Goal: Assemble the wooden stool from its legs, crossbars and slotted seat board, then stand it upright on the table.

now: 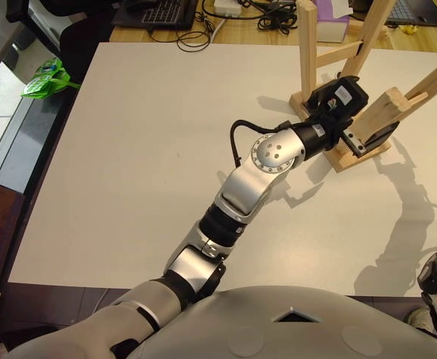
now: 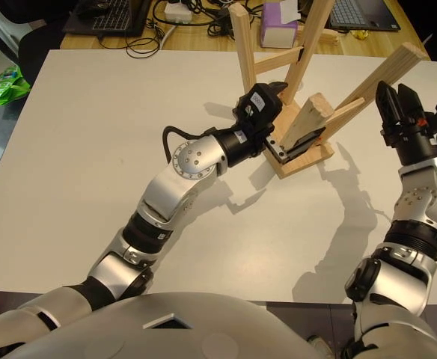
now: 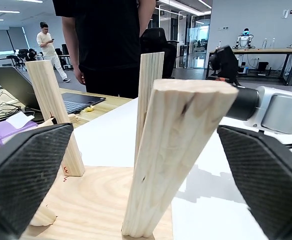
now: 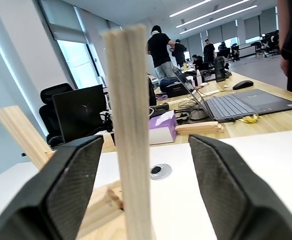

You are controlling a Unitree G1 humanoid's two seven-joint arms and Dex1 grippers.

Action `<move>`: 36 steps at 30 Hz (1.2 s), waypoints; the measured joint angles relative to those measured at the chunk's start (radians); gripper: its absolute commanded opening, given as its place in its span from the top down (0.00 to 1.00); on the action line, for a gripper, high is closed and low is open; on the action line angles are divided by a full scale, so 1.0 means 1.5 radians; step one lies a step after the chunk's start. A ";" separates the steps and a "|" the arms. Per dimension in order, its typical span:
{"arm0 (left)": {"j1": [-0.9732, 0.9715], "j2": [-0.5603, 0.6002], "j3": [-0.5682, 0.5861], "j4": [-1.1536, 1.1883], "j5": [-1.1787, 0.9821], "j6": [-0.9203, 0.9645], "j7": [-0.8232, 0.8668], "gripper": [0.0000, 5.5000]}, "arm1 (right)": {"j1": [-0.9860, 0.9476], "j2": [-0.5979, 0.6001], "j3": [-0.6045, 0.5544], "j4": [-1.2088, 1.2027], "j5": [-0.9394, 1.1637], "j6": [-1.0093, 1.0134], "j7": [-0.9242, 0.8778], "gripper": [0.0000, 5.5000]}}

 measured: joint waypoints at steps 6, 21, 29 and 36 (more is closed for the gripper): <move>0.008 0.007 -0.008 -0.020 0.004 -0.042 -0.004 0.02 | -0.019 -0.040 -0.021 -0.033 0.044 0.062 0.030 0.43; 0.074 0.045 0.023 -0.119 -0.010 -0.051 -0.018 0.02 | 0.100 -0.203 0.010 -0.106 0.048 0.225 0.232 0.60; 0.085 0.046 0.027 -0.128 -0.017 -0.056 -0.019 0.02 | 0.117 -0.088 0.086 -0.241 -0.005 0.120 0.164 0.86; 0.096 0.052 0.025 -0.138 -0.023 -0.057 -0.017 0.02 | 0.174 -0.032 0.168 -0.259 -0.123 -0.020 0.124 0.99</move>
